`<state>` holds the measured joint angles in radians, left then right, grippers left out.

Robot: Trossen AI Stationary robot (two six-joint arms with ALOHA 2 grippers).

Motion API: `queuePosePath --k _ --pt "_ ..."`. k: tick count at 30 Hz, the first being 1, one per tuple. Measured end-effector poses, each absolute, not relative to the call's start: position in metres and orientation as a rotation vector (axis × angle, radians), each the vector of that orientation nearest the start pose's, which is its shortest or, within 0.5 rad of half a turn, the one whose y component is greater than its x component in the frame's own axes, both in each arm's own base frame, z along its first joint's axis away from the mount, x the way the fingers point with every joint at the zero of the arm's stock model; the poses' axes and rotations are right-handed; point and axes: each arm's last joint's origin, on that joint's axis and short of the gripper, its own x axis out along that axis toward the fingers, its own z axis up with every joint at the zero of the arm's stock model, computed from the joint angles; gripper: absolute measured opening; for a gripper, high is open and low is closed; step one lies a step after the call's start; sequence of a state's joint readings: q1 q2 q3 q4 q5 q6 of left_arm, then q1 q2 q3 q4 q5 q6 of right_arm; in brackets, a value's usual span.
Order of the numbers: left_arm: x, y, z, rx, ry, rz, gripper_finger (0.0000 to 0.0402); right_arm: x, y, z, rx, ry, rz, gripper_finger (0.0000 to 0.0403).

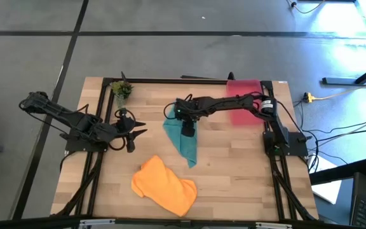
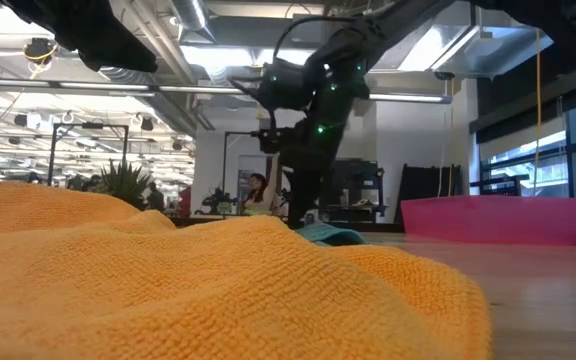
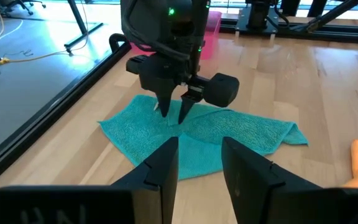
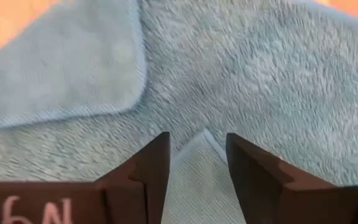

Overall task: Roll microfiber towels into tight, uniform cylinder then place into a basket
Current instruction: Roll the blue microfiber cloth on the table

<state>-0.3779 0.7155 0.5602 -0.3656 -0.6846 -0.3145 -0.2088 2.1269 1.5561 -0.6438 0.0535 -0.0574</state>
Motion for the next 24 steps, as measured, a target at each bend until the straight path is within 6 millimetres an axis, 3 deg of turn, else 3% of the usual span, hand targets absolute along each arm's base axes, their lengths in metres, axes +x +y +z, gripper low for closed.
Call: queuePosePath --k 7,14,18,24 --pt "0.146 -0.038 0.253 -0.042 0.398 0.366 0.0111 0.413 -0.099 0.143 0.109 1.244 -0.242 0.0158" --pt "0.146 -0.038 0.253 -0.041 0.397 0.365 0.0111 0.414 -0.1 0.144 0.115 1.233 -0.248 0.015" --pt "0.146 -0.038 0.253 -0.041 0.398 0.365 0.0111 0.414 -0.1 0.144 0.113 1.234 -0.247 0.0111" --pt "0.146 -0.038 0.253 -0.041 0.397 0.365 0.0111 0.414 -0.1 0.144 0.11 1.234 -0.244 0.0019"
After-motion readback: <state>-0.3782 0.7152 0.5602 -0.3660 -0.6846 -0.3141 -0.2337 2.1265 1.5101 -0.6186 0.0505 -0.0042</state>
